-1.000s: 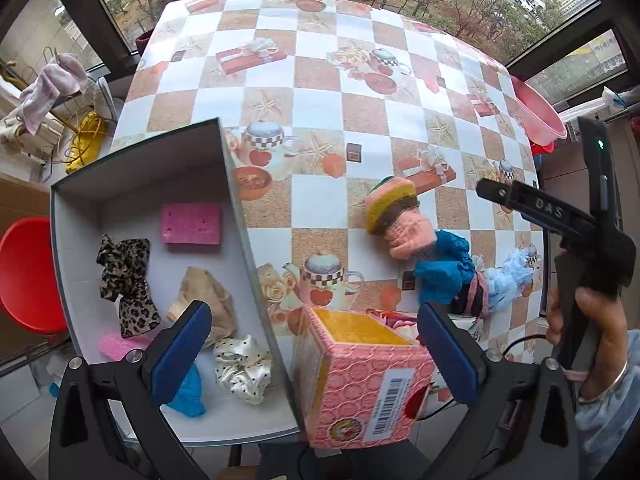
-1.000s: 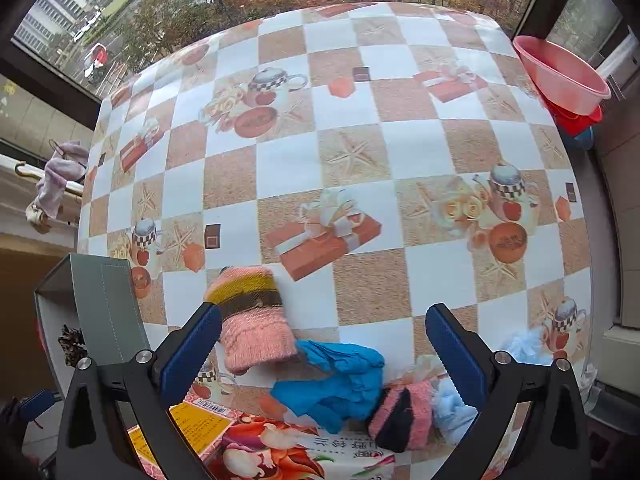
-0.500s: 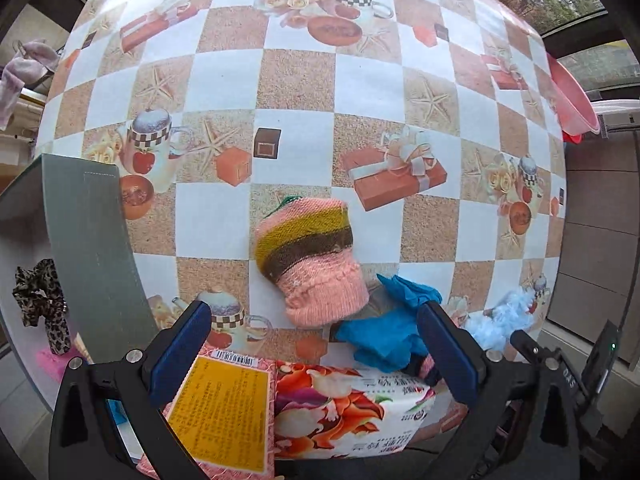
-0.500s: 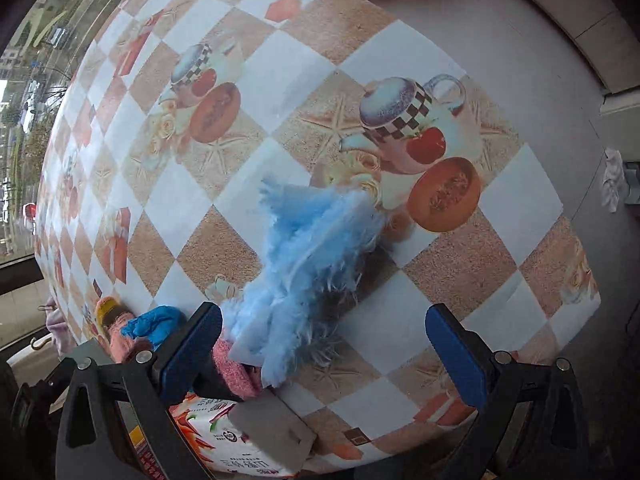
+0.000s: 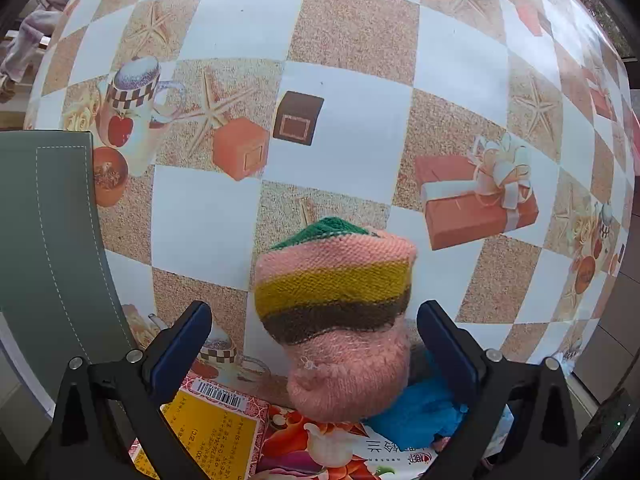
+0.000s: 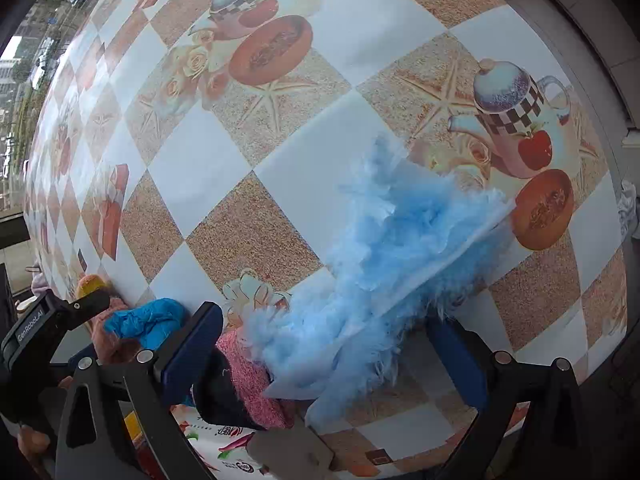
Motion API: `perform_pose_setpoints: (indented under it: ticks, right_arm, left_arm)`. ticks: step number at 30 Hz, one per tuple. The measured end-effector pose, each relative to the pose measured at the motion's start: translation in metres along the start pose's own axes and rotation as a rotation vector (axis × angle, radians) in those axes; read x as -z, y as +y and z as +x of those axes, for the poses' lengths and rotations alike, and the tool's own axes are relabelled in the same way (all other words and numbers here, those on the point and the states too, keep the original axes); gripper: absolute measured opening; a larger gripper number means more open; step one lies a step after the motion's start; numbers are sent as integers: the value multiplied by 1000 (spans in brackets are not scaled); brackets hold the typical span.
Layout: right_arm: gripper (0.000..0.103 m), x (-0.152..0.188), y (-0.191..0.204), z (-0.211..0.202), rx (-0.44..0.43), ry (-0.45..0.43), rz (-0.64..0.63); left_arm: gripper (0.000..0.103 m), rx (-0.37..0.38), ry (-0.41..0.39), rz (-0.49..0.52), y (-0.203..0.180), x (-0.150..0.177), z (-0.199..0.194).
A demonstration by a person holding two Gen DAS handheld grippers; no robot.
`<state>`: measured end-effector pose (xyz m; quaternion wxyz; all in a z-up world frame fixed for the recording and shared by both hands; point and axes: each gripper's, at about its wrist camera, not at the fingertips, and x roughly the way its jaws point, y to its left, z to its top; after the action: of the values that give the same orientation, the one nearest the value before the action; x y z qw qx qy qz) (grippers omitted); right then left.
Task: Organize soft objects
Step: 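Grasp the striped knit sock with the left tool while the right tool grasps the light blue fluffy item, then lift the striped knit sock and light blue fluffy item toward the white box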
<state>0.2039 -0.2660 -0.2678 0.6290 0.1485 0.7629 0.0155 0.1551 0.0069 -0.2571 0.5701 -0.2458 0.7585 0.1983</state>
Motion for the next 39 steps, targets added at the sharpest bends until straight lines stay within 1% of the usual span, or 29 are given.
perform_pose_setpoints:
  ticks: [1,3,4,5,6,7,8,9,10,11,12,13,14,15,19,25,31,32,34,35,39]
  right_arm:
    - [103,1,2,0,8,-3,-14]
    - [93,3,7,-1,12,-8,-36]
    - [80,4,10,-1,11,-7,-47]
    - [69,4,10,-1,11,1,-59]
    - [66,6,13,1,-5,10,-68]
    - [58,8,15,2,-27,17,-71]
    - [53,10,17,4,-39,21,-73]
    - [51,11,17,5,-40,22,-79]
    - [46,12,10,3,-43,18,-84]
    - [43,13,9,1,-50,14,-85]
    - [43,14,7,0,-58,12,-84]
    - [42,15,5,-2,-63,9,-81]
    - [39,14,2,-5,-67,4,-80]
    - [39,15,-1,-8,-75,-3,-81]
    - [39,19,-9,-24,-99,-27,-96]
    - [39,28,-13,-50,-123,-70,-117]
    - [39,29,-15,-60,-149,-91,-116]
    - [39,31,-15,-61,-151,-93,-117]
    - [39,35,-10,-61,-155,-95,-120]
    - [39,39,-10,-63,-155,-97,-123]
    - [39,54,-8,-67,-155,-105,-138]
  left_arm:
    - [103,4,12,3,-1,0,3]
    - [101,1,45,10,-3,0,9]
    - [99,-8,54,9,-3,0,12]
    - [95,-18,58,6,-4,1,14]
    - [92,-19,63,6,-5,2,16]
    - [90,-11,69,8,-5,2,18]
    - [82,3,71,9,-7,4,20]
    - [75,21,74,9,-7,5,21]
    - [74,20,66,10,-8,5,20]
    - [67,20,54,18,-9,6,18]
    - [53,16,36,37,-11,7,14]
    - [44,15,21,69,-14,4,7]
    - [37,24,11,97,-17,5,3]
    - [35,31,-4,121,-19,6,-3]
    - [35,2,-119,239,-30,20,-34]
    - [35,27,-216,340,-42,53,-71]
    - [35,72,-253,389,-41,81,-90]
    - [35,74,-261,399,-43,92,-92]
    - [35,86,-267,419,-43,90,-97]
    - [35,93,-272,428,-37,99,-100]
    - [35,110,-287,462,-34,116,-104]
